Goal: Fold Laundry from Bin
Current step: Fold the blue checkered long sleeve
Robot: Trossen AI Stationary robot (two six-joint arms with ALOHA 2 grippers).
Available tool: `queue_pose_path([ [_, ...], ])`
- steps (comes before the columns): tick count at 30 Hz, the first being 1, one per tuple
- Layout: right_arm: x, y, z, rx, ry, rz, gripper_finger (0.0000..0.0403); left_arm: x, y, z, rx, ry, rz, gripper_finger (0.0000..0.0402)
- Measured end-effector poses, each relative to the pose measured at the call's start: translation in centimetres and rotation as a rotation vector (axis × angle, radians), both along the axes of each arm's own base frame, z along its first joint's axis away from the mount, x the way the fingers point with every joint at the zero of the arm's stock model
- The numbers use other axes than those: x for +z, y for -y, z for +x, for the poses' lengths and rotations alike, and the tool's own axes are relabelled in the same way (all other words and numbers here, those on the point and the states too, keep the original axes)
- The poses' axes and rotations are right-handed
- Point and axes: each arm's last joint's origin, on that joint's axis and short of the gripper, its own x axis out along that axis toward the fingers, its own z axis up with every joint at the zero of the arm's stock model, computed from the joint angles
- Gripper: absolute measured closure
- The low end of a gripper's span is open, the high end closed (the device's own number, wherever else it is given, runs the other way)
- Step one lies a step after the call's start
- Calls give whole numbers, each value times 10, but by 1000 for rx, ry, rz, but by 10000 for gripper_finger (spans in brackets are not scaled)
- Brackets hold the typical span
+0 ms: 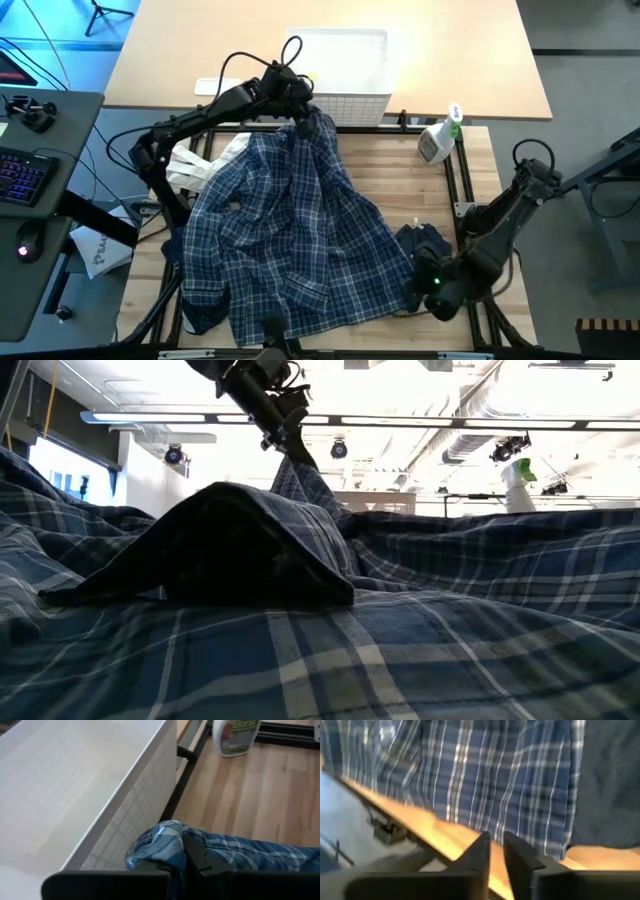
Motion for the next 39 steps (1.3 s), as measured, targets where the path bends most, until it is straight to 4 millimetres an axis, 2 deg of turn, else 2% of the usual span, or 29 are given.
queue_pose_path([
  [3,-10,13,0,-23,-15,-37,273,0,4,2,-20,-8,9,401],
  [6,-38,26,-8,-37,-126,-35,214,0,7,4,-30,-12,6,401],
  [8,-58,33,-15,-47,-125,5,191,0,10,6,-38,-12,5,401],
  [12,-86,41,-18,-67,20,135,193,-1,15,9,-53,-12,5,401],
  [17,-114,46,-21,-50,20,244,232,-1,22,13,-70,-12,-4,401],
  [20,-112,44,-18,-22,96,262,253,-1,27,16,-84,-14,-5,401],
  [23,-93,39,-11,40,215,284,262,-1,30,18,-94,-19,-8,401],
  [26,-77,38,-10,58,244,304,256,-1,31,18,-94,-20,-9,401],
  [29,-77,42,-16,30,167,310,232,-2,31,18,-92,-21,-8,401],
  [35,-91,52,-25,-81,-38,248,166,-2,31,17,-90,-21,-8,401],
  [39,-92,51,-20,-63,19,220,145,-2,30,17,-90,-21,-8,401],
])
